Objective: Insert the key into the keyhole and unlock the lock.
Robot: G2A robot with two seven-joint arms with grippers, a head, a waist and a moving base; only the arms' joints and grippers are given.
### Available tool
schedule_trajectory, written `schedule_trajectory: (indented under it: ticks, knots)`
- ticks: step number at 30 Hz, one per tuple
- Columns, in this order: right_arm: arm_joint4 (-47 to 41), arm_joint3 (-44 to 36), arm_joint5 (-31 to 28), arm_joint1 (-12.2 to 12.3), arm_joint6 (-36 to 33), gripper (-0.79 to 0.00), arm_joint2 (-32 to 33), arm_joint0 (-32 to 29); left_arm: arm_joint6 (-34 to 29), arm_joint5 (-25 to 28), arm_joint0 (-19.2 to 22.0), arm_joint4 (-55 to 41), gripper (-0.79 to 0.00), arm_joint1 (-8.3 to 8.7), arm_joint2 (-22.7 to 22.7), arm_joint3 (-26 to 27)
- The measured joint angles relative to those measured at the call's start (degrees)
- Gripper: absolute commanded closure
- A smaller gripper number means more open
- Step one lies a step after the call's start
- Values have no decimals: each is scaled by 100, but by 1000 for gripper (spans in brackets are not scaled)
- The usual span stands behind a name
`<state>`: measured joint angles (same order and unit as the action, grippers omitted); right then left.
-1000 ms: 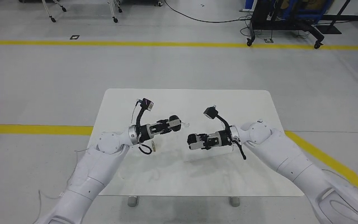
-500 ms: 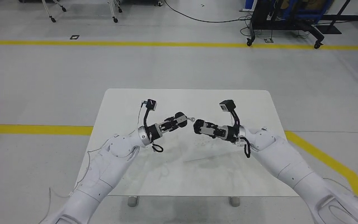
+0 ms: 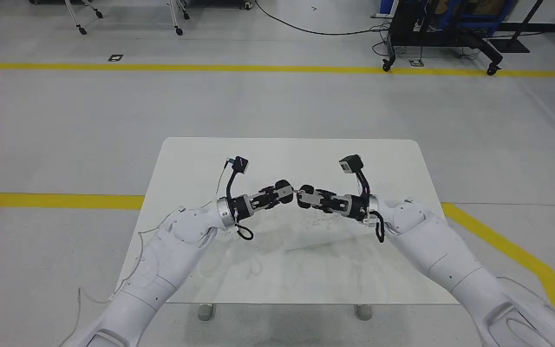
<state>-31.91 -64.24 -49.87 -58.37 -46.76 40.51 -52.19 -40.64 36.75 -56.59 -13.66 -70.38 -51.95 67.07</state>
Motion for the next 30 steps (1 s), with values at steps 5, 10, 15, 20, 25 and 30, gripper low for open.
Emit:
schedule_trajectory:
  ticks: [5,10,15,20,25,30]
  knots:
    - [-51,81,45,-58,-86,-58,12,-2,-72,22,-4,20,0,-7,-10,-4]
    - [-77,211,15,-100,-140,0,77,-14,-134,71,-11,11,0,-16,-18,0]
    - [-72,321,-9,-124,-203,0,165,-29,-176,133,-28,23,0,-21,-31,1]
    - [-66,357,13,-140,-282,0,243,-54,-196,163,-32,22,0,-28,-46,-6]
    - [-31,386,61,-164,-336,0,303,-83,-270,136,-33,16,-785,-37,-38,-5]
    - [-5,409,58,-180,-381,0,384,-116,-136,146,-43,30,-785,-43,-97,-17]
